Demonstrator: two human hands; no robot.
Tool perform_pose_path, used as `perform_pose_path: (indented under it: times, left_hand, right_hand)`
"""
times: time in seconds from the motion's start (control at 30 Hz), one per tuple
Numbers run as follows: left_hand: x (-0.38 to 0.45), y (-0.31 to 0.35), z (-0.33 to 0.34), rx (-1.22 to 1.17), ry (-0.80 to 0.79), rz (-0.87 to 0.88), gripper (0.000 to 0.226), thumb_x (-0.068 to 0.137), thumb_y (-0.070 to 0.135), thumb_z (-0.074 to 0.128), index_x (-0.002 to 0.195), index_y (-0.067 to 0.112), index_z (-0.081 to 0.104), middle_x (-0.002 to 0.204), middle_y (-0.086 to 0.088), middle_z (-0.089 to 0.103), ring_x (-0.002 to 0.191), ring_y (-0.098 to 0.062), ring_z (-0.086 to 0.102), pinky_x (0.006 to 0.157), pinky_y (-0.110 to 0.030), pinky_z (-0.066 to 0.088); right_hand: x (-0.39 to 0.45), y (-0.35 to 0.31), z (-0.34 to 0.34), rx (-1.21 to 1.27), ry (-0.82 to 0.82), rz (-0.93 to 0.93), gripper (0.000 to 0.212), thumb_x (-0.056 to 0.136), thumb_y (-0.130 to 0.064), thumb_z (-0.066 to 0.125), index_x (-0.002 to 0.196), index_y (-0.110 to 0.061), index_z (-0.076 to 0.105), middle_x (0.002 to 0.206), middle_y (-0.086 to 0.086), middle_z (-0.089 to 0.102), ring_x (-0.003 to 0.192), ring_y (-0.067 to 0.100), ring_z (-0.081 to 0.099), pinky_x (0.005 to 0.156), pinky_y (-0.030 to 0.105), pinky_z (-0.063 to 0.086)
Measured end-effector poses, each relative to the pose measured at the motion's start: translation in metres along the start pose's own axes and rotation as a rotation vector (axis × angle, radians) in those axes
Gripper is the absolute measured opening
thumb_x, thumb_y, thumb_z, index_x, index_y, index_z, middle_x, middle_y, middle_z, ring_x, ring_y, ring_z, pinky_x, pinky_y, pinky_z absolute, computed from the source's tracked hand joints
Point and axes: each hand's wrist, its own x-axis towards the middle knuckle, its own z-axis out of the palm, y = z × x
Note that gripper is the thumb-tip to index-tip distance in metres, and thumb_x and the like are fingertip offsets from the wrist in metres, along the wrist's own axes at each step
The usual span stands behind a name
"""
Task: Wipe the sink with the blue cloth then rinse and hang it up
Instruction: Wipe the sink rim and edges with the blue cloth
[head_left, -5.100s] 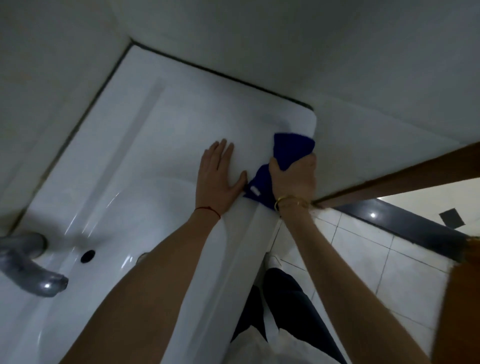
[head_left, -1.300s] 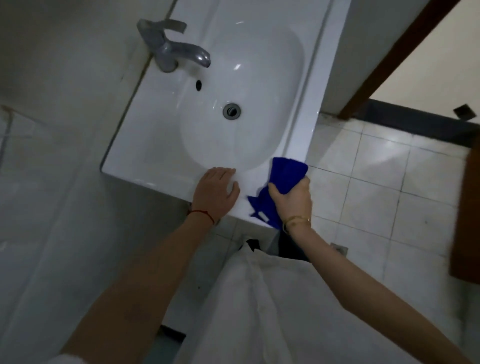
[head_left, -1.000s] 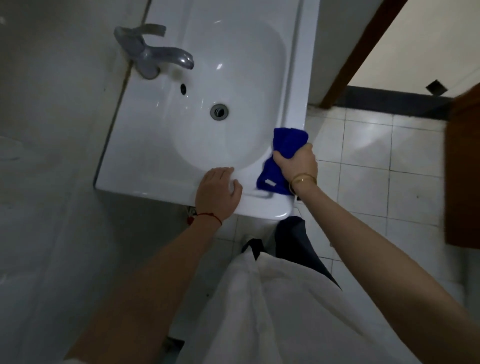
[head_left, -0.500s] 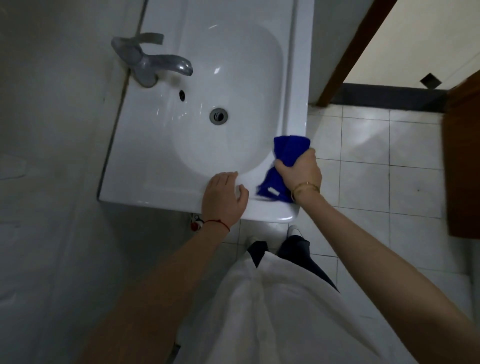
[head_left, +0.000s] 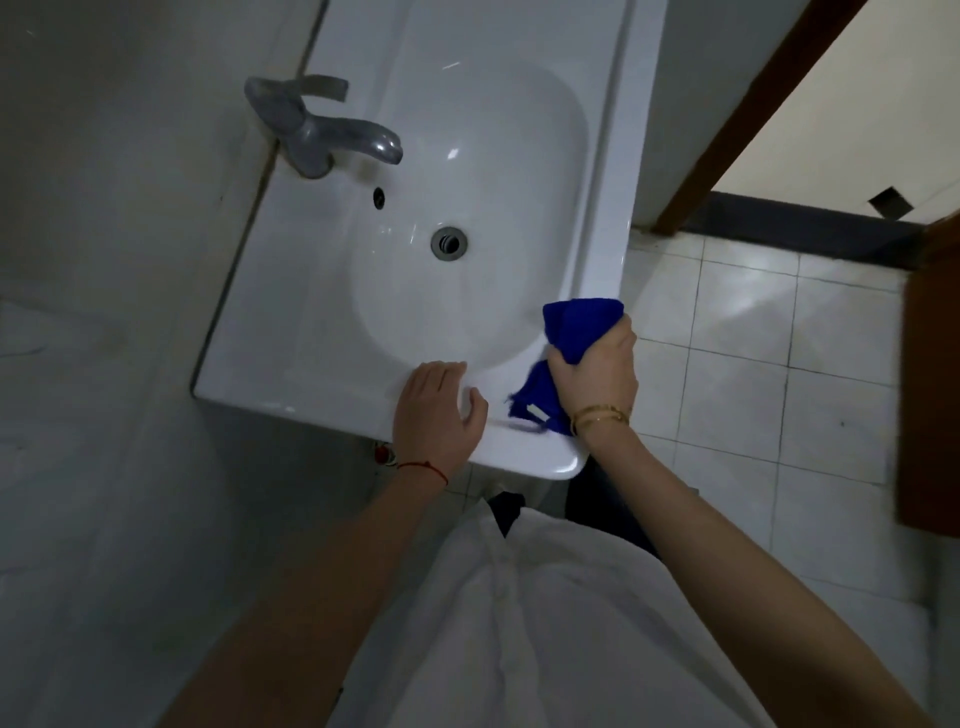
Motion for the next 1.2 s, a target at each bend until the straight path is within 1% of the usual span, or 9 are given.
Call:
perform_pose_path:
  times: [0.2, 0.4, 0.5, 0.57, 0.67, 0.77, 0.93, 1.07, 1.2]
  left_hand:
    - [0.0, 0.005, 0.003, 0.054, 0.095, -0.077, 0.046, 0.088, 0.03, 0.047, 0.114, -0.002, 0.068, 0.113, -0.015, 0.07, 0.108, -0.031, 0.063, 0.108, -0.04, 0.041]
    - [0.003, 0.011, 0.008, 0.114, 0.147, -0.282, 0.049, 0.087, 0.033, 0.051, 0.118, -0.001, 0.067, 0.124, -0.017, 0.065, 0.123, -0.034, 0.055, 0.112, -0.042, 0.037]
    - [0.012, 0.023, 0.012, 0.103, 0.207, -0.398, 0.047, 0.09, 0.035, 0.05, 0.114, -0.001, 0.069, 0.119, -0.016, 0.068, 0.118, -0.034, 0.058, 0.11, -0.041, 0.039]
    - [0.021, 0.032, 0.014, 0.08, 0.259, -0.475, 0.041, 0.088, 0.03, 0.054, 0.108, -0.002, 0.071, 0.114, -0.017, 0.07, 0.114, -0.035, 0.06, 0.109, -0.04, 0.038]
    - [0.025, 0.04, 0.016, 0.089, 0.282, -0.517, 0.041, 0.085, 0.03, 0.054, 0.104, -0.002, 0.073, 0.112, -0.016, 0.07, 0.114, -0.034, 0.06, 0.11, -0.04, 0.038]
    - [0.027, 0.043, 0.016, 0.095, 0.287, -0.535, 0.047, 0.085, 0.037, 0.052, 0.105, 0.0, 0.073, 0.113, -0.015, 0.07, 0.115, -0.034, 0.058, 0.107, -0.041, 0.041]
    - [0.031, 0.045, 0.016, 0.109, 0.275, -0.556, 0.045, 0.083, 0.035, 0.054, 0.102, 0.0, 0.073, 0.11, -0.015, 0.07, 0.112, -0.034, 0.06, 0.105, -0.04, 0.043]
    - [0.033, 0.044, 0.015, 0.102, 0.266, -0.571, 0.045, 0.083, 0.036, 0.053, 0.101, 0.001, 0.074, 0.11, -0.014, 0.07, 0.112, -0.034, 0.06, 0.107, -0.039, 0.041]
    - [0.033, 0.043, 0.015, 0.094, 0.274, -0.567, 0.042, 0.083, 0.035, 0.054, 0.1, 0.002, 0.074, 0.109, -0.013, 0.07, 0.112, -0.033, 0.06, 0.106, -0.037, 0.041]
  right_hand:
    - [0.097, -0.029, -0.006, -0.022, -0.029, -0.026, 0.093, 0.082, -0.045, 0.066, 0.147, -0.001, 0.016, 0.145, 0.014, 0.036, 0.128, 0.027, 0.044, 0.099, 0.041, 0.047]
    - [0.192, -0.062, -0.012, -0.126, -0.078, -0.051, 0.095, 0.085, -0.052, 0.061, 0.146, 0.004, 0.015, 0.147, 0.016, 0.035, 0.131, 0.026, 0.042, 0.105, 0.034, 0.041]
    - [0.23, -0.076, -0.019, -0.168, -0.099, -0.077, 0.098, 0.085, -0.055, 0.06, 0.147, 0.006, 0.012, 0.147, 0.018, 0.035, 0.128, 0.026, 0.045, 0.1, 0.033, 0.042]
    - [0.257, -0.085, -0.025, -0.191, -0.112, -0.095, 0.099, 0.086, -0.057, 0.056, 0.148, 0.006, 0.01, 0.15, 0.018, 0.03, 0.133, 0.026, 0.039, 0.105, 0.031, 0.036]
    - [0.304, -0.103, -0.034, -0.308, -0.113, -0.132, 0.098, 0.09, -0.059, 0.047, 0.147, 0.009, 0.006, 0.153, 0.024, 0.021, 0.139, 0.033, 0.028, 0.115, 0.038, 0.019]
    - [0.339, -0.118, -0.038, -0.343, -0.104, -0.157, 0.091, 0.094, -0.056, 0.041, 0.145, 0.012, 0.009, 0.15, 0.03, 0.024, 0.138, 0.039, 0.028, 0.117, 0.045, 0.018]
    - [0.324, -0.114, -0.039, -0.243, -0.144, -0.111, 0.098, 0.091, -0.057, 0.047, 0.148, 0.009, 0.001, 0.156, 0.023, 0.016, 0.142, 0.032, 0.024, 0.116, 0.035, 0.017]
    - [0.255, -0.083, -0.032, -0.133, -0.189, -0.081, 0.106, 0.086, -0.055, 0.058, 0.148, 0.007, -0.001, 0.155, 0.022, 0.019, 0.14, 0.031, 0.028, 0.114, 0.035, 0.03]
    - [0.192, -0.051, -0.023, 0.028, -0.28, -0.066, 0.11, 0.083, -0.049, 0.066, 0.147, 0.006, -0.005, 0.156, 0.021, 0.016, 0.142, 0.028, 0.024, 0.117, 0.032, 0.023]
